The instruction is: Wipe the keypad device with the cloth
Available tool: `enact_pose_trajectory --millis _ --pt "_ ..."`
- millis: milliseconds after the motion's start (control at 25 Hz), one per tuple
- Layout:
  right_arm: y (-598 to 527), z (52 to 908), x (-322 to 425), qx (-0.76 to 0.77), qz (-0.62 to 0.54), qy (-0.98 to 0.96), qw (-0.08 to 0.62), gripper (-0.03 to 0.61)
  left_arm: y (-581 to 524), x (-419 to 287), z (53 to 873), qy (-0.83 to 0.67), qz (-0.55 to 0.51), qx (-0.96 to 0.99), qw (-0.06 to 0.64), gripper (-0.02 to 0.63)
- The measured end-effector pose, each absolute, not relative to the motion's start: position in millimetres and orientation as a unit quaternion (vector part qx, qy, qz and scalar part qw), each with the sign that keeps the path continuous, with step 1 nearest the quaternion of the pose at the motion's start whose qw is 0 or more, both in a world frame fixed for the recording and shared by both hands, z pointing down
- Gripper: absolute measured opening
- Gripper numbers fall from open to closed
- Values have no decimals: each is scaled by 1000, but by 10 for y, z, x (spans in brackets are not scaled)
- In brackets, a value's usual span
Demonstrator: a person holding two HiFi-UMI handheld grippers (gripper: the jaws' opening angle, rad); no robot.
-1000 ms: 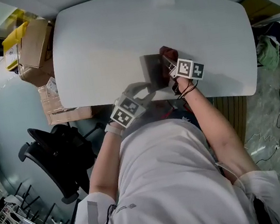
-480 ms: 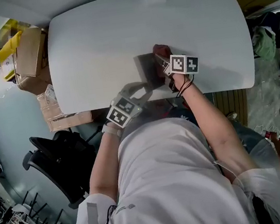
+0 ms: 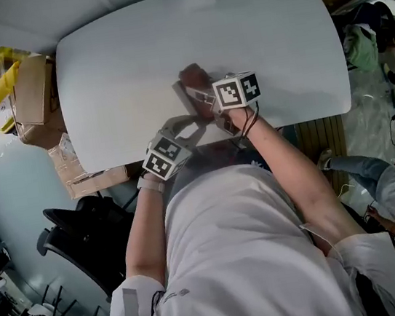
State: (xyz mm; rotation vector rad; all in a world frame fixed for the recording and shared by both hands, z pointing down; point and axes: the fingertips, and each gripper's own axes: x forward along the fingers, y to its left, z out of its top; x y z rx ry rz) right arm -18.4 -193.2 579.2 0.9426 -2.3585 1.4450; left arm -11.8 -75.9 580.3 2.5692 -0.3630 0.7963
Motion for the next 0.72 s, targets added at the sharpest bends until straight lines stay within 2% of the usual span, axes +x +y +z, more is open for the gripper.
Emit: enact_pose_trajectory --millis 360,720 --pt "-1509 5866 -41 288 512 -800 119 54 -771 -83 5798 -131 283 926 210 124" --pt "-1364 6338 578 373 510 -758 162 54 -770 -79 5785 -150 275 926 212 124"
